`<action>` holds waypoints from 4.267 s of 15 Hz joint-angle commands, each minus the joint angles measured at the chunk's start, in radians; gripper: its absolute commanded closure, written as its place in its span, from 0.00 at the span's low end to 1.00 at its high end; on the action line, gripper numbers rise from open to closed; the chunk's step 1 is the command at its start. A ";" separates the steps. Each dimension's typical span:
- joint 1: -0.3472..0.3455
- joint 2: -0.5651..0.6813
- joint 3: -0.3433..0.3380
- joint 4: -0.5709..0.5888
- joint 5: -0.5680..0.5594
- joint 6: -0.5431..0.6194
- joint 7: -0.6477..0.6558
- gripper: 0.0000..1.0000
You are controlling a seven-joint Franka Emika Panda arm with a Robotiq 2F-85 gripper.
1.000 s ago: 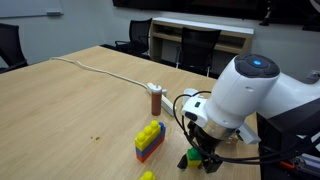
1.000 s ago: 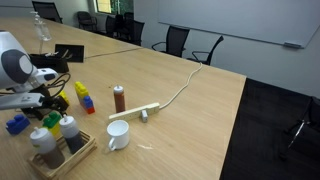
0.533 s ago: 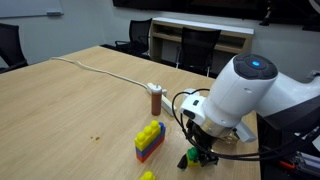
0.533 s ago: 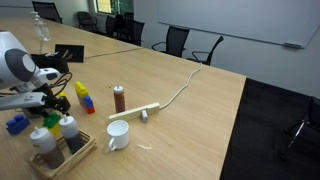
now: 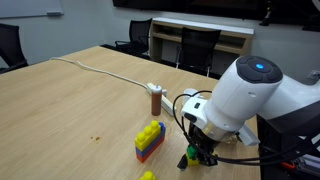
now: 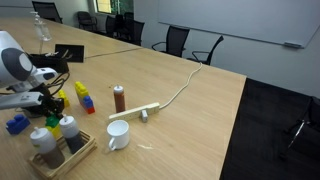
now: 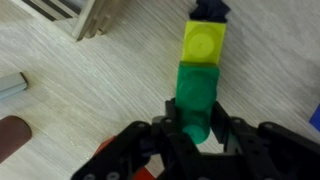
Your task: Move the green legos from the top of the yellow legos to the table
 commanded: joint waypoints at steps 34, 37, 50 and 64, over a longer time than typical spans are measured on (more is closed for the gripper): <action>0.079 -0.167 0.055 -0.073 0.333 -0.067 -0.258 0.89; 0.087 -0.186 0.089 -0.113 0.377 -0.032 -0.272 0.89; 0.107 -0.197 -0.013 -0.318 0.282 0.185 -0.181 0.89; 0.175 -0.144 -0.107 -0.325 0.151 0.245 -0.083 0.18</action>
